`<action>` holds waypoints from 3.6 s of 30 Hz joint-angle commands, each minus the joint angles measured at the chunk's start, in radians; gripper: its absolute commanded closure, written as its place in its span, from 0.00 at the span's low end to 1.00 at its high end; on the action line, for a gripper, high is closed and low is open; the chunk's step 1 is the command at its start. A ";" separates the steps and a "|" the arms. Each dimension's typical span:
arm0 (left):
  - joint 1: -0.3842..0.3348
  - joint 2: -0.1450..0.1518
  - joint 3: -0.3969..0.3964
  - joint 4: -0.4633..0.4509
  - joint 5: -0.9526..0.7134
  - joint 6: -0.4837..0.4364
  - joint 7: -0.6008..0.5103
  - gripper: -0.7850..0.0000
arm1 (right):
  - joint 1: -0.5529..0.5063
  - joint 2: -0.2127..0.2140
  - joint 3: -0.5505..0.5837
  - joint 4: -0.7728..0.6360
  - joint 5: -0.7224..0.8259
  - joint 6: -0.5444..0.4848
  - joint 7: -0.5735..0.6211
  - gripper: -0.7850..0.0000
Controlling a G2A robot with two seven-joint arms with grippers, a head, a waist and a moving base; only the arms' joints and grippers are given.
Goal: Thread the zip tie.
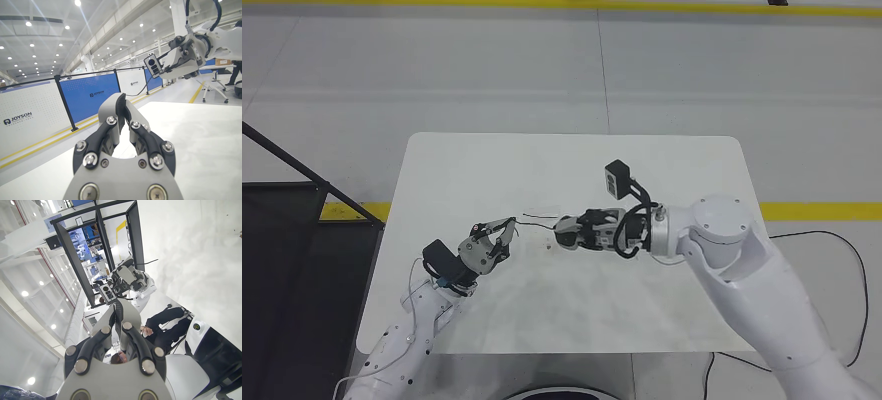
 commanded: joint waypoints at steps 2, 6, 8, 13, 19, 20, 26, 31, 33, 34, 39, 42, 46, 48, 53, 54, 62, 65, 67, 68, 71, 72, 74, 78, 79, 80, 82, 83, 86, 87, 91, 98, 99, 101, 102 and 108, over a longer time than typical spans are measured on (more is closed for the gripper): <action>0.000 0.000 0.000 0.000 0.000 0.000 0.000 1.00 | 0.000 -0.002 0.000 0.003 0.004 -0.009 -0.007 1.00; 0.000 0.000 0.000 0.000 0.000 0.000 0.000 1.00 | -0.003 -0.005 -0.002 0.002 0.008 -0.029 -0.034 1.00; 0.000 0.000 0.000 0.000 0.000 0.000 0.000 1.00 | -0.008 -0.007 -0.005 -0.001 0.008 -0.039 -0.045 1.00; 0.000 0.000 0.000 0.000 0.000 0.000 0.000 1.00 | -0.015 -0.010 -0.006 -0.002 0.011 -0.063 -0.056 1.00; 0.000 0.000 0.000 0.000 0.000 0.000 0.000 1.00 | -0.016 -0.012 -0.006 0.000 0.011 -0.069 -0.053 1.00; 0.000 0.000 0.000 0.000 0.000 0.000 0.000 1.00 | -0.016 -0.013 -0.006 0.001 0.011 -0.069 -0.053 1.00; 0.000 0.000 0.000 0.000 0.000 0.000 0.000 1.00 | -0.017 -0.015 -0.005 0.004 0.013 -0.073 -0.050 1.00; 0.000 0.000 0.000 0.000 0.000 0.000 0.000 1.00 | -0.019 -0.017 -0.005 0.010 0.019 -0.087 -0.048 1.00; 0.000 0.000 0.000 0.000 0.000 0.000 0.000 1.00 | -0.019 -0.018 -0.006 0.013 0.021 -0.091 -0.046 1.00; 0.000 0.000 0.000 0.000 0.000 0.000 0.000 1.00 | -0.019 -0.019 -0.006 0.015 0.021 -0.092 -0.045 1.00; 0.000 0.000 0.000 0.000 0.000 0.000 0.000 1.00 | -0.018 -0.022 -0.011 0.021 0.023 -0.100 -0.043 1.00; 0.000 0.000 0.000 0.000 0.000 0.000 0.000 1.00 | -0.015 -0.024 -0.018 0.025 0.014 -0.097 -0.042 1.00; 0.000 0.000 0.000 0.000 0.000 0.000 0.000 1.00 | -0.011 -0.026 -0.026 0.026 -0.004 -0.090 -0.043 1.00; 0.000 0.000 0.000 0.000 0.000 0.000 0.000 1.00 | -0.007 -0.026 -0.034 0.025 -0.023 -0.081 -0.045 1.00; 0.000 0.000 0.000 0.000 0.000 0.000 0.000 1.00 | 0.001 -0.029 -0.056 0.020 -0.072 -0.064 -0.055 1.00; 0.000 0.000 0.000 0.000 0.000 0.000 0.000 1.00 | 0.002 -0.029 -0.059 0.020 -0.079 -0.060 -0.057 1.00; 0.000 0.000 0.000 0.000 0.000 0.000 0.000 1.00 | 0.013 -0.031 -0.082 0.016 -0.142 -0.036 -0.061 1.00; 0.000 0.000 0.000 0.000 0.000 0.000 0.000 1.00 | 0.018 -0.032 -0.094 0.014 -0.173 -0.026 -0.065 1.00; 0.000 0.000 0.000 0.000 0.000 0.000 0.000 1.00 | 0.020 -0.033 -0.100 0.014 -0.186 -0.022 -0.066 1.00; 0.000 0.000 0.000 0.000 0.000 0.000 0.000 1.00 | 0.022 -0.034 -0.105 0.013 -0.200 -0.018 -0.067 1.00; 0.000 0.000 0.000 0.000 0.000 0.000 0.000 1.00 | 0.024 -0.035 -0.115 0.013 -0.222 -0.013 -0.067 1.00; 0.000 0.000 0.000 0.000 0.000 0.000 0.000 1.00 | 0.025 -0.035 -0.117 0.013 -0.226 -0.013 -0.067 1.00; 0.000 0.000 0.000 0.000 0.000 0.000 0.000 1.00 | 0.026 -0.036 -0.122 0.013 -0.239 -0.012 -0.066 1.00; 0.000 0.000 0.000 0.000 0.000 0.000 0.000 1.00 | 0.027 -0.037 -0.130 0.012 -0.261 -0.011 -0.063 1.00; 0.000 0.000 0.000 0.000 0.000 0.000 0.000 1.00 | 0.028 -0.037 -0.133 0.012 -0.271 -0.011 -0.063 1.00; 0.000 0.000 0.000 0.000 0.000 0.000 0.000 1.00 | 0.028 -0.037 -0.135 0.011 -0.280 -0.009 -0.063 1.00; 0.000 0.000 0.000 0.000 0.000 0.000 0.000 1.00 | 0.029 -0.038 -0.140 0.010 -0.293 -0.007 -0.062 1.00; 0.000 0.000 0.000 0.000 0.000 0.000 0.000 1.00 | 0.029 -0.038 -0.142 0.010 -0.300 -0.006 -0.063 1.00; 0.000 0.000 0.000 0.000 0.000 0.000 0.000 1.00 | 0.028 -0.039 -0.145 0.009 -0.310 -0.005 -0.065 1.00; 0.000 0.000 0.000 0.000 0.000 0.000 0.000 1.00 | 0.028 -0.040 -0.144 0.009 -0.310 -0.004 -0.065 1.00; 0.000 0.000 0.000 0.000 0.000 0.000 0.000 1.00 | 0.022 -0.043 -0.133 0.010 -0.283 -0.017 -0.068 1.00; 0.000 0.000 0.000 0.000 0.000 0.000 0.000 1.00 | 0.008 -0.047 -0.099 0.007 -0.208 -0.033 -0.069 1.00; 0.000 0.000 0.000 0.000 0.000 0.000 0.000 1.00 | 0.008 -0.047 -0.099 0.006 -0.209 -0.031 -0.071 1.00; 0.000 0.000 0.000 0.000 0.000 0.000 0.000 1.00 | 0.007 -0.048 -0.103 0.004 -0.213 -0.025 -0.076 1.00; 0.000 0.000 0.000 0.000 0.000 0.000 0.000 1.00 | 0.007 -0.049 -0.105 0.004 -0.216 -0.021 -0.078 1.00; 0.001 0.000 0.000 -0.002 -0.001 0.002 -0.005 1.00 | 0.016 -0.055 -0.120 0.004 -0.230 -0.004 -0.089 1.00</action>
